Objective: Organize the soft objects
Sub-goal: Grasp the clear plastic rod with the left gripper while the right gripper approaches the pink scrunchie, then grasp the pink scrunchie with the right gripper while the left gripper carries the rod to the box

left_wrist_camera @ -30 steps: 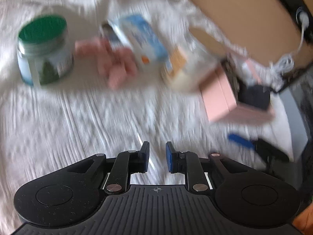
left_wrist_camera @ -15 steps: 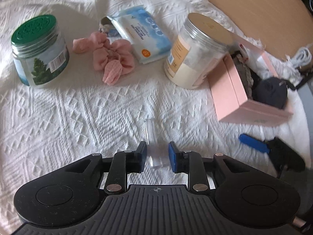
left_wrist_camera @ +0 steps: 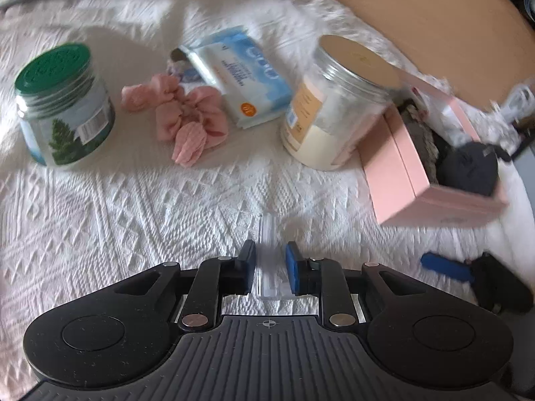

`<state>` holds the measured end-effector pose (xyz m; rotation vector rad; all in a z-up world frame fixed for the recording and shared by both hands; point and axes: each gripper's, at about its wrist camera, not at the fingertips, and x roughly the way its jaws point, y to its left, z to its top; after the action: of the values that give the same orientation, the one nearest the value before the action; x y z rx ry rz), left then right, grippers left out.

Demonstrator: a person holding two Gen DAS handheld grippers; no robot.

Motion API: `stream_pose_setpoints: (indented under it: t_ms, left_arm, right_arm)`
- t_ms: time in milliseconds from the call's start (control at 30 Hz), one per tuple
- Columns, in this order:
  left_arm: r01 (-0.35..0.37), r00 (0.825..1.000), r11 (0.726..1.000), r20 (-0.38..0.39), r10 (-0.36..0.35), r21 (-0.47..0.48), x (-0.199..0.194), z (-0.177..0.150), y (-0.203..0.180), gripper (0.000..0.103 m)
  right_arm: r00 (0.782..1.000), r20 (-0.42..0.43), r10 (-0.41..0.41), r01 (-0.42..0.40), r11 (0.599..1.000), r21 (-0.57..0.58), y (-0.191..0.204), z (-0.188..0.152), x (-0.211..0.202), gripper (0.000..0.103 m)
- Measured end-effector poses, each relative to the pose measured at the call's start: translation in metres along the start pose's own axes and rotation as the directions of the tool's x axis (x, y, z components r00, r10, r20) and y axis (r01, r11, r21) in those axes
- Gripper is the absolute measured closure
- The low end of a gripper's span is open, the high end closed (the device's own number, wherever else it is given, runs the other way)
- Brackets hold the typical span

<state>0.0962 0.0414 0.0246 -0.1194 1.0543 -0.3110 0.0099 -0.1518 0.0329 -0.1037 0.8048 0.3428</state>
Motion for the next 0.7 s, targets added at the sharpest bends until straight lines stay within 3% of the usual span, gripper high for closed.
stream_pose_setpoints:
  t_ms: [233, 300, 367, 500, 633, 700]
  left_arm:
    - [-0.077, 0.997, 0.988, 0.031, 0.074, 0.133, -0.002, -0.014, -0.022, 0.081]
    - [-0.091, 0.995, 0.980, 0.043, 0.085, 0.175, -0.005, -0.018, -0.025, 0.086]
    - [-0.042, 0.998, 0.988, 0.057, 0.034, 0.146, -0.011, -0.021, -0.016, 0.088]
    - [-0.038, 0.993, 0.996, 0.111, 0.029, 0.078, -0.035, -0.021, 0.015, 0.088]
    - [-0.057, 0.987, 0.998, 0.150, 0.056, 0.001, -0.062, -0.019, 0.057, 0.088]
    - [-0.064, 0.984, 0.997, 0.166, 0.069, -0.040, -0.073, -0.018, 0.080, 0.088]
  right_arm:
    - [1.000, 0.002, 0.009, -0.009, 1.000, -0.021, 0.002, -0.002, -0.002, 0.000]
    - [1.000, 0.000, 0.005, -0.005, 1.000, -0.019, 0.002, -0.002, -0.002, 0.001]
    - [1.000, 0.001, -0.003, 0.003, 1.000, -0.011, 0.003, 0.000, -0.006, 0.011]
    - [0.999, 0.042, -0.009, 0.011, 0.999, -0.040, 0.015, 0.020, -0.014, 0.024]
    - [0.995, 0.100, 0.020, -0.009, 0.994, -0.112, 0.042, 0.067, -0.010, 0.049]
    - [0.995, 0.091, 0.038, -0.027, 0.993, -0.116, 0.056, 0.095, 0.005, 0.050]
